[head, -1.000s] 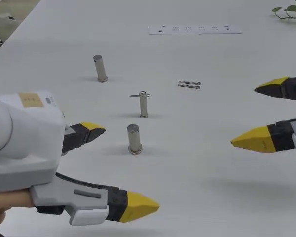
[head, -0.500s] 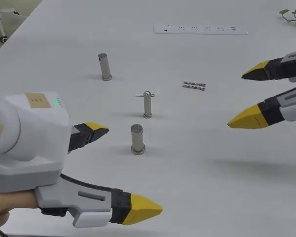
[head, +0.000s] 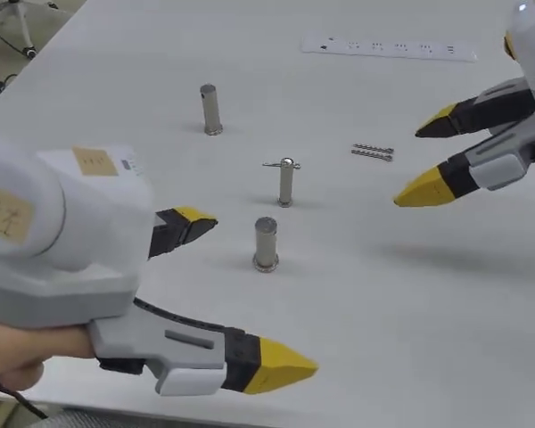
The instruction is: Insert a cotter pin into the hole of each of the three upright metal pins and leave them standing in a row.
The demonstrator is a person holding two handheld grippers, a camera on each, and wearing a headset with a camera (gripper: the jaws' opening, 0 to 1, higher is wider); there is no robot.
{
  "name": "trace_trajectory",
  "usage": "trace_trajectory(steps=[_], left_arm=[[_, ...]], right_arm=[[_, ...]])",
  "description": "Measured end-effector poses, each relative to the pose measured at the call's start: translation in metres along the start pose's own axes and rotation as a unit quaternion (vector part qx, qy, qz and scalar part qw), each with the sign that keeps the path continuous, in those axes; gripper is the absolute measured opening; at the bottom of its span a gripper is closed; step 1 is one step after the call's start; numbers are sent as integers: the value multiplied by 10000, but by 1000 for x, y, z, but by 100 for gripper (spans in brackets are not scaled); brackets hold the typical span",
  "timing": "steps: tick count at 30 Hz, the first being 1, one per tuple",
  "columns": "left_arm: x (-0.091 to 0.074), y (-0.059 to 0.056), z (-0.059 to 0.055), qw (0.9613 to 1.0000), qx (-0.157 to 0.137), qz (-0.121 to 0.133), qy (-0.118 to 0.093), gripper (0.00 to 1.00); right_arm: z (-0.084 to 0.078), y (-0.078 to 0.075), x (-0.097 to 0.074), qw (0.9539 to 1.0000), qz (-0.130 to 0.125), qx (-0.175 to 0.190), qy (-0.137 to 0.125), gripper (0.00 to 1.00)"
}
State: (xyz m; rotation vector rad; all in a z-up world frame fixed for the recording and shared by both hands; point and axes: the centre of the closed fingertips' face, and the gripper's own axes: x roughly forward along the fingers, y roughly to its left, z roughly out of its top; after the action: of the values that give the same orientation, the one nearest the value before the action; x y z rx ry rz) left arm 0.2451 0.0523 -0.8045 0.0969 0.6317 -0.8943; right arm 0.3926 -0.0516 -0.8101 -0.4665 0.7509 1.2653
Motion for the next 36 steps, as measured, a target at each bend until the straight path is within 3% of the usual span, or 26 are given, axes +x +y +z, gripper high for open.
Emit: trace_trajectory(steps=[8, 12, 17, 22, 28, 36], left_arm=[[1, 1, 1, 10000, 9, 23, -73, 99], [2, 2, 5, 9997, -70, 70, -220, 99], [3, 3, 1, 9999, 48, 70, -113, 98], [4, 4, -4, 10000, 3, 51, -63, 97], [3, 5, -8, 10000, -52, 49, -37, 94], [3, 6, -9, 9999, -58, 77, -65, 93]], right_arm=[[6, -8, 18, 9998, 21, -162, 145, 64], [1, -14, 28, 9989, 12, -299, 374, 61], [-2, -21, 37, 9983, -7, -264, 512, 61], [-12, -29, 42, 9958, -19, -348, 843, 61], [-13, -27, 45, 9962, 124, -258, 820, 57], [-20, -24, 50, 9941, 224, -247, 1030, 55]])
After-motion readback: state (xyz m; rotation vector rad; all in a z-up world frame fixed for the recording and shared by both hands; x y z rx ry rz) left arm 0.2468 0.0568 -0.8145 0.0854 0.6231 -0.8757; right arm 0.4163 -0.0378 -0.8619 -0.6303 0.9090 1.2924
